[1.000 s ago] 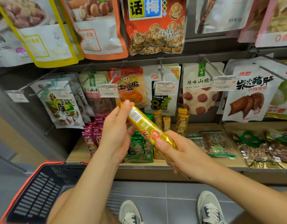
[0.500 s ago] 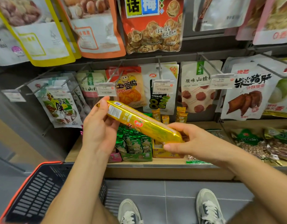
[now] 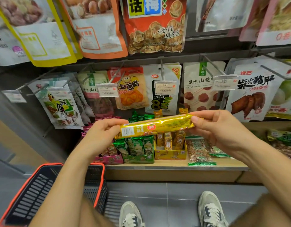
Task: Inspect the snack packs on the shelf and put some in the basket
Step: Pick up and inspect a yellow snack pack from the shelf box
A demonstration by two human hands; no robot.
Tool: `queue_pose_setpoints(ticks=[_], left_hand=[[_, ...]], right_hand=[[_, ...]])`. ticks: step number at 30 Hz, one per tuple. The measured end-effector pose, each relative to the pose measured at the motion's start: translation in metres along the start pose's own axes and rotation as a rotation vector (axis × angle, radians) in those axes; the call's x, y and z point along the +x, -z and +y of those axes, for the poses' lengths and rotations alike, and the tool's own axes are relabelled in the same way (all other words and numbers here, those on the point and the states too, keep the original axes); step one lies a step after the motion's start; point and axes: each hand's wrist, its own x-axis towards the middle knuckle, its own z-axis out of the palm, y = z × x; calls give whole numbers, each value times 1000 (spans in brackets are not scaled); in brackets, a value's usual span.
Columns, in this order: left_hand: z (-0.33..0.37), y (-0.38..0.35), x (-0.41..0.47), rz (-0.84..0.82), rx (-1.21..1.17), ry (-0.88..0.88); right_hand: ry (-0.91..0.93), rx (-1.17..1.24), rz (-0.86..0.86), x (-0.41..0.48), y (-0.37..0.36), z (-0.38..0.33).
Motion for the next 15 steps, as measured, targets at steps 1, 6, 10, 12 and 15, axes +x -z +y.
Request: queue_pose_setpoints(ticks=[1, 6, 10, 12, 15], left_hand=[[0, 1, -2, -52, 39, -6], [1, -11, -14, -308, 174, -108], [0, -6, -13, -184, 71, -133], [-3, -1, -12, -139, 52, -134], [-9, 0, -9, -82, 37, -150]], right_hand=[[10, 22, -3, 0, 0, 0], [5, -46, 65, -1, -5, 4], [-56, -91, 25, -4, -2, -4], [-76, -141, -32, -7, -4, -7], [-21, -409, -40, -11, -10, -7]])
